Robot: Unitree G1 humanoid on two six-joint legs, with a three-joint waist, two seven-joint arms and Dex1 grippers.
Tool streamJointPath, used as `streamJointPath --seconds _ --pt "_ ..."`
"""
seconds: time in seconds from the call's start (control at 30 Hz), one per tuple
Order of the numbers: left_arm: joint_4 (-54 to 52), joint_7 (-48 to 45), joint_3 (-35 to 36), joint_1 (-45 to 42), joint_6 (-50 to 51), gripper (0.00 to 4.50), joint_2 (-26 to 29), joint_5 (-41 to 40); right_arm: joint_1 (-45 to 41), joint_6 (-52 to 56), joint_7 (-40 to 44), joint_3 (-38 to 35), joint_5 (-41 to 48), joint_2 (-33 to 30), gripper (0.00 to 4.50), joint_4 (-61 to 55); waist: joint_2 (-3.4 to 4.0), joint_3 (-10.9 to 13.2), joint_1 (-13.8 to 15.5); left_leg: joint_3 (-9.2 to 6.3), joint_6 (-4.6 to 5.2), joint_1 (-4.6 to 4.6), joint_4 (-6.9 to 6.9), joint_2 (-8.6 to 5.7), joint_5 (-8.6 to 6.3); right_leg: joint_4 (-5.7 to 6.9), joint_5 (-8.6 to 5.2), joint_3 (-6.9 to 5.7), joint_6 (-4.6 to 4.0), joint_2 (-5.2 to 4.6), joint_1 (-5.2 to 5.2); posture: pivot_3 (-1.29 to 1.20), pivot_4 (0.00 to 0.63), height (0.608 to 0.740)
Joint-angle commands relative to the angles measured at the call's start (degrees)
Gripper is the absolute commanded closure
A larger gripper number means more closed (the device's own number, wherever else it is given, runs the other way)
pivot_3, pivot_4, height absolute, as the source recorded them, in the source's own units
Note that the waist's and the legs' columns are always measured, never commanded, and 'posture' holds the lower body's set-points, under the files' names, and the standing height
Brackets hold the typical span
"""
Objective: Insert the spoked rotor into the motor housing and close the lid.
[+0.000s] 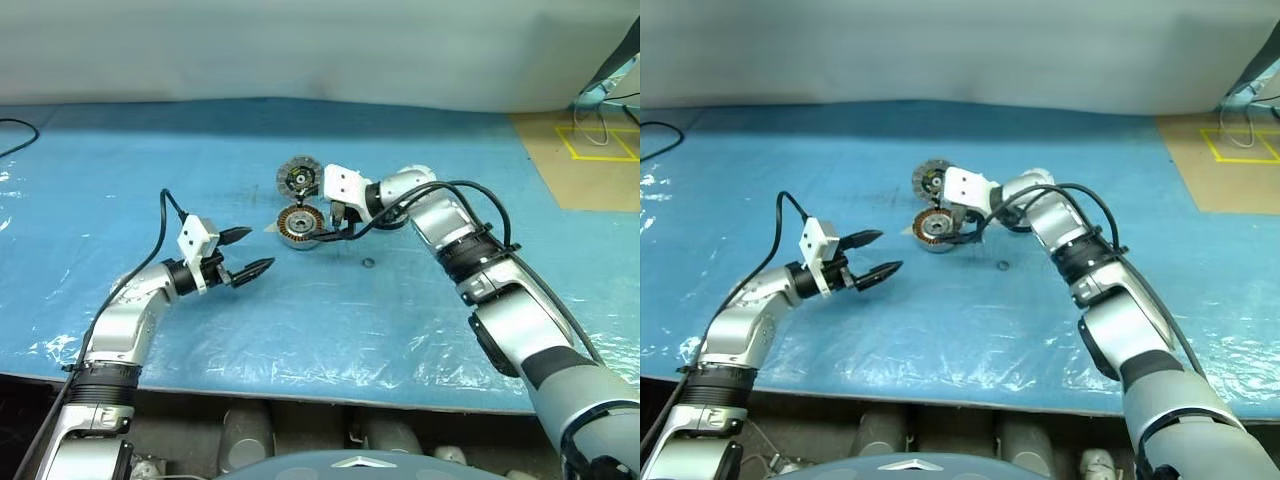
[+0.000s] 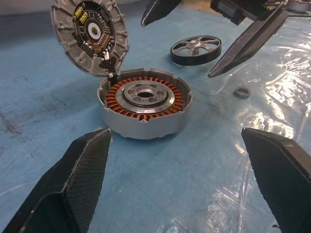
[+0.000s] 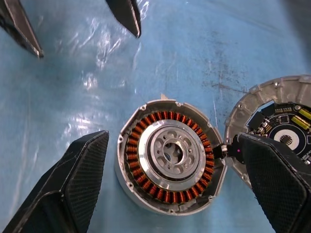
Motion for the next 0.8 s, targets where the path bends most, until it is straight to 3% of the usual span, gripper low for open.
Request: streamJointPath --seconds 0.03,0.2,0.33,0.6,0.8 --pt "-4.3 1.1 0.8 1.0 0.9 0.01 0.1 -1.4 -3.8 -8.8 3.2 1.3 -3.4 0.9 0.0 5.1 0.0 0.0 -0.1 0.01 0.03 0.01 0.02 0.02 -0.01 0.04 0.0 0.0 -0.01 0.0 0.0 0.0 0.15 0.74" --pt "-6.0 2.3 0.7 1.6 2.3 0.01 -0.3 -1.8 -4.7 -14.5 6.8 2.1 -6.0 2.6 0.0 9.5 0.0 0.0 -0.1 0.04 0.23 0.04 0.22 0.09 -0.13 0.31 -0.04 -0.01 -0.09 0.0 -0.05 0.0 0.15 0.74" --pt "-6.9 2.7 0.3 1.3 3.5 0.01 0.0 -1.9 -4.6 -18.9 3.5 3.1 -9.7 5.5 0.0 14.2 0.0 0.0 -0.1 0.07 0.23 0.08 0.35 0.14 -0.14 0.46 0.02 -0.01 -0.19 0.0 -0.08 0.0 0.15 0.74" --pt "-11.7 5.4 -0.3 -0.3 8.7 0.01 -0.2 -3.1 -6.9 -19.0 -3.1 2.0 -13.3 9.6 0.0 23.7 0.02 0.0 -0.2 0.15 0.17 0.07 0.36 0.17 -0.16 0.49 0.06 0.0 -0.27 0.0 -0.14 0.0 0.15 0.74" --pt "-14.2 6.1 -0.4 -0.5 11.3 0.01 0.2 -3.5 -9.1 -16.4 -3.5 -0.8 -12.3 10.5 0.0 27.6 0.06 0.0 -0.2 0.2 0.17 0.03 0.35 0.18 -0.16 0.49 0.06 0.01 -0.27 0.0 -0.19 0.0 0.15 0.74"
